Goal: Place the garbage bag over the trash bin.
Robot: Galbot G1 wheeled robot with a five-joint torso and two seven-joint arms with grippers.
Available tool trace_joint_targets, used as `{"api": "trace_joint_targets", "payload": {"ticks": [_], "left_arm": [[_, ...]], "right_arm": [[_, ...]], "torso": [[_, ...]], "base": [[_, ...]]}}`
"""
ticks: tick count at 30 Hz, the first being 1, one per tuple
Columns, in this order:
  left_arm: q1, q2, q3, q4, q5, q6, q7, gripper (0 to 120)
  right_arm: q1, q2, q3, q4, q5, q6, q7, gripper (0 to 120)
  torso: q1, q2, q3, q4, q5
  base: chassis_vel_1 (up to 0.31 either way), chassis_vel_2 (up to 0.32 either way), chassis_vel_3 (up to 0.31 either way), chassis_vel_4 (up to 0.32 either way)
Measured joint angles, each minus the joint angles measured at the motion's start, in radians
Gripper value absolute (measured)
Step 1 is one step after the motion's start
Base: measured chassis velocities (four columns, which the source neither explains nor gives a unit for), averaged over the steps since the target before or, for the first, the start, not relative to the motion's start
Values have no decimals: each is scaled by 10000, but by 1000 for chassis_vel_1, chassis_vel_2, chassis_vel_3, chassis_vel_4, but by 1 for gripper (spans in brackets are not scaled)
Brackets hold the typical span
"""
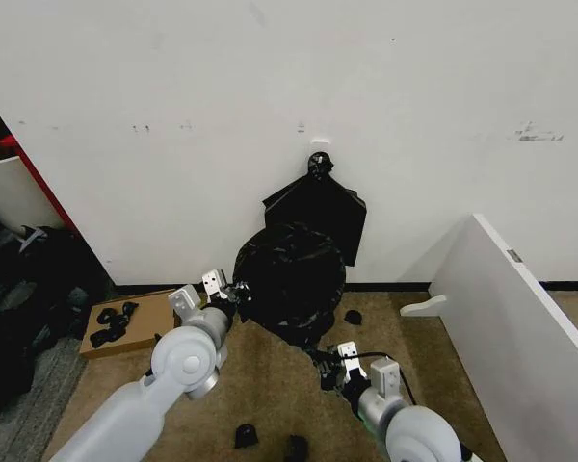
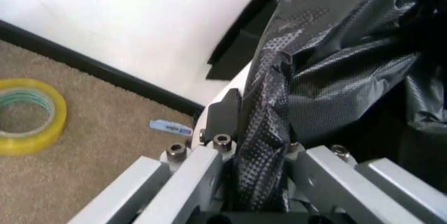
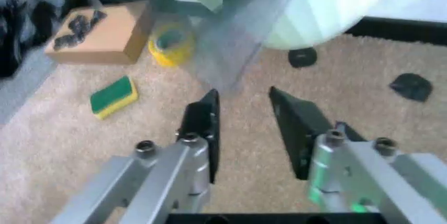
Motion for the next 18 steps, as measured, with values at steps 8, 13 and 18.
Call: {"api": "trace_joint_targets", "payload": {"ticks": [8, 13, 18], "left_arm": [[-103, -5, -59, 96, -215, -2, -99, 1], [-63, 0, -58, 102, -210, 2, -84, 1], [283, 141, 86, 339, 1220, -248, 438, 1]], "right_arm": [[-1166, -128, 363, 474, -1319, 998, -356, 56], [-1313, -48, 606, 885, -1239, 1093, -304, 72], [-1488, -51, 1028, 1984, -541, 756, 149, 94]], "torso": [[0, 2, -1, 0, 1], [0, 2, -1, 0, 1], [0, 1, -1, 2, 0]], "base": [[0, 0, 0, 0], [0, 0, 0, 0], [0, 0, 0, 0]]}}
